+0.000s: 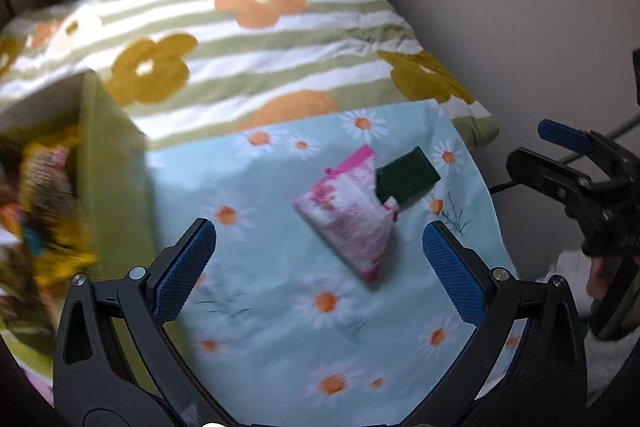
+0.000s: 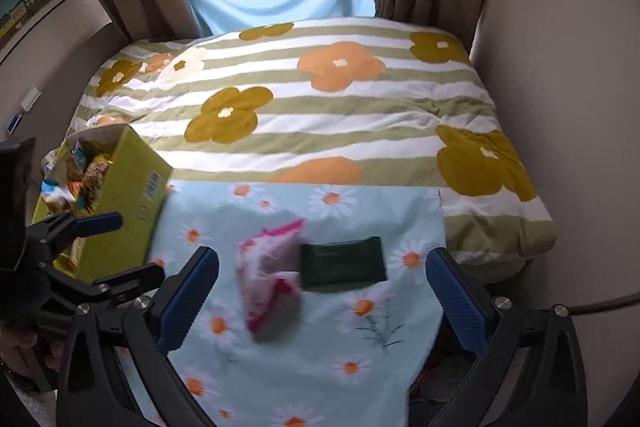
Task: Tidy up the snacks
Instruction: 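Move the left tool to the pink Oishi bag while the right tool approaches the dark green bar, then grasp the pink Oishi bag with the left tool while the right tool grasps the dark green bar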
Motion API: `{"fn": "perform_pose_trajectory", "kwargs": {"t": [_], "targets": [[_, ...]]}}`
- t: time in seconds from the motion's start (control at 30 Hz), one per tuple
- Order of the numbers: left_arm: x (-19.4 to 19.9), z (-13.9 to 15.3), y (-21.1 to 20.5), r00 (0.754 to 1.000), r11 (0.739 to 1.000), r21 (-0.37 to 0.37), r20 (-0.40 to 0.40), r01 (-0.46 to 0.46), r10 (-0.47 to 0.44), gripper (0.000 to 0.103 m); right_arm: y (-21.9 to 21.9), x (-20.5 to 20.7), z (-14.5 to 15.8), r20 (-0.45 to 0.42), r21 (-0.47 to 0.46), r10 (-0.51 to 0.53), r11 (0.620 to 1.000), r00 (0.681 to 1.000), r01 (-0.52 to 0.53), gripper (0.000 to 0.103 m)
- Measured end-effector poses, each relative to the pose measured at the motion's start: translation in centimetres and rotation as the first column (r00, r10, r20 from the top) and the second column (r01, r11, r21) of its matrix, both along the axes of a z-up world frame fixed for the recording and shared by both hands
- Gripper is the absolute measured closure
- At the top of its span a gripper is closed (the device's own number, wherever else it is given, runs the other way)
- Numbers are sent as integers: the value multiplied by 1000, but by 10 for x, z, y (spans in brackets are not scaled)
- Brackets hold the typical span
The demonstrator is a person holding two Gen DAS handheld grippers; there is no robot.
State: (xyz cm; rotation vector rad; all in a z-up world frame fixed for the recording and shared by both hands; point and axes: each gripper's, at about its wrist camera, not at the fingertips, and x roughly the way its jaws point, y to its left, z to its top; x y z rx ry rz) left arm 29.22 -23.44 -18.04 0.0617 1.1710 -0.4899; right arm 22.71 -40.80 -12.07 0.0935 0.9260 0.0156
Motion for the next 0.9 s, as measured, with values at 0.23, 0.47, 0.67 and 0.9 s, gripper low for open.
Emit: {"fn": "perform_pose_trajectory", "kwargs": {"t": [0.23, 0.47, 0.67, 0.9], "targets": [[23, -53, -34, 990, 995, 1, -103, -97, 97, 1, -34, 13, -48, -44, -17, 75, 997, 996, -76, 0], [35, -98, -43, 966, 987, 37, -202, -158, 163, 22, -38, 24, -82, -72, -36, 174, 984, 982, -177, 0], [33, -112, -45, 952, 984, 61, -250, -168, 178, 25, -36, 29, -93, -78, -32, 257, 965, 963, -260, 0], [27, -111, -58, 967, 989, 103, -221, -105, 126, 41, -34, 41, -97, -85, -50, 334, 939, 939, -339, 0]]}}
